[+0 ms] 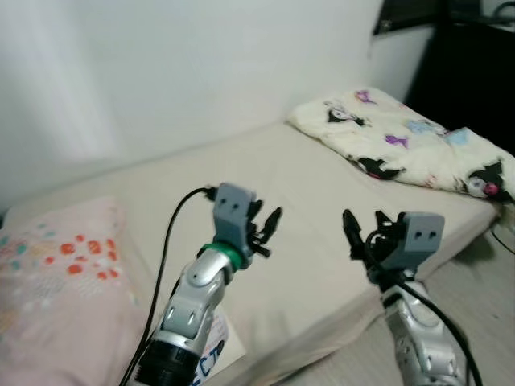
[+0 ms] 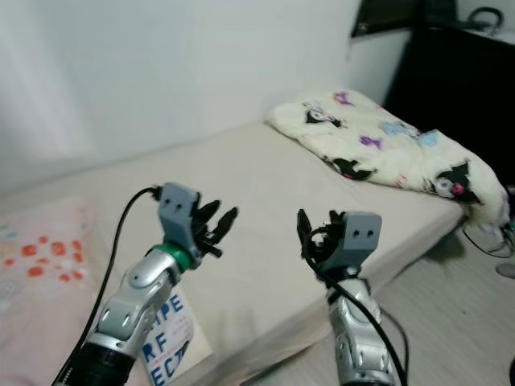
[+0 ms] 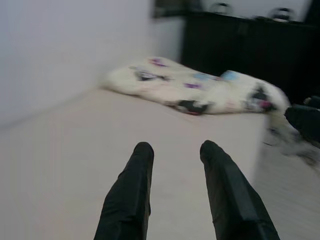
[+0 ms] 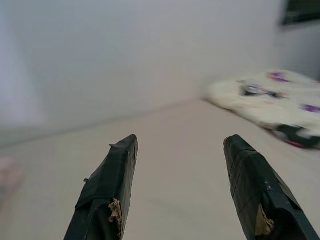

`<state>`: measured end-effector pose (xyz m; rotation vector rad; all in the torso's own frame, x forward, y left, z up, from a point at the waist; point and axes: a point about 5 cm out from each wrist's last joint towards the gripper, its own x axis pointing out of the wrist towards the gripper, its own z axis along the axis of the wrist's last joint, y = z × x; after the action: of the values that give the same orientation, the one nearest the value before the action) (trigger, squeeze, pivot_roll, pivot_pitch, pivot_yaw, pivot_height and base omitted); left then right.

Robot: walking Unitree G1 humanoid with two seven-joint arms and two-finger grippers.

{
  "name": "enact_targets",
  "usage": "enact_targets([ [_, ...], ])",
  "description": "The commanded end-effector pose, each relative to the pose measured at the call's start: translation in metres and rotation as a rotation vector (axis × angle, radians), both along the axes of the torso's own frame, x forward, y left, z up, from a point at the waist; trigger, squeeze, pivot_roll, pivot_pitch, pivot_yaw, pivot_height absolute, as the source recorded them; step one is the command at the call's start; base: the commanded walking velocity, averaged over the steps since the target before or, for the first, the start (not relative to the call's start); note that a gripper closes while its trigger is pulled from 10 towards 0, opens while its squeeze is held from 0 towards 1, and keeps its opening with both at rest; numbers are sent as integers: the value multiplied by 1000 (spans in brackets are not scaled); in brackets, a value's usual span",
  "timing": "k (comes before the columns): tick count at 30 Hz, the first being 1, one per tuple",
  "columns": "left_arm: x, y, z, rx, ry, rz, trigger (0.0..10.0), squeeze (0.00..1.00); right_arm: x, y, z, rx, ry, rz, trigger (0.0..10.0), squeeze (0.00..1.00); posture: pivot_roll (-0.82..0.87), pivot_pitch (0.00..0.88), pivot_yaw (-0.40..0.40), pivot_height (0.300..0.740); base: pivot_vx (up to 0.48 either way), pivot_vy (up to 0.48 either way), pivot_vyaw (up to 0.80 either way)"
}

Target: Clean up the room

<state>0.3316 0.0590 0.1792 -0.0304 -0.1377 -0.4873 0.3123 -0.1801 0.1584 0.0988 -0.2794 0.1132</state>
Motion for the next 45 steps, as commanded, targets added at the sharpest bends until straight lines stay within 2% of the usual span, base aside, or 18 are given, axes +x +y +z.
enact_targets([
  [1,0,7,-8,9,25,27,10000,0,0,10,-4,-33,13,39,10000,0,-221,3,89,740,0,0,800],
  [9,0,7,-9,8,25,36,10000,0,-1,16,-4,-31,5,77,10000,0,-218,5,85,740,0,0,788],
  [16,0,8,-10,8,24,42,10000,0,-2,23,-4,9,8,131,10000,0,-216,7,83,740,0,0,0],
  [45,-2,5,-9,17,8,23,10000,0,-2,19,-7,21,25,118,10000,0,-221,0,85,740,0,-461,0],
])
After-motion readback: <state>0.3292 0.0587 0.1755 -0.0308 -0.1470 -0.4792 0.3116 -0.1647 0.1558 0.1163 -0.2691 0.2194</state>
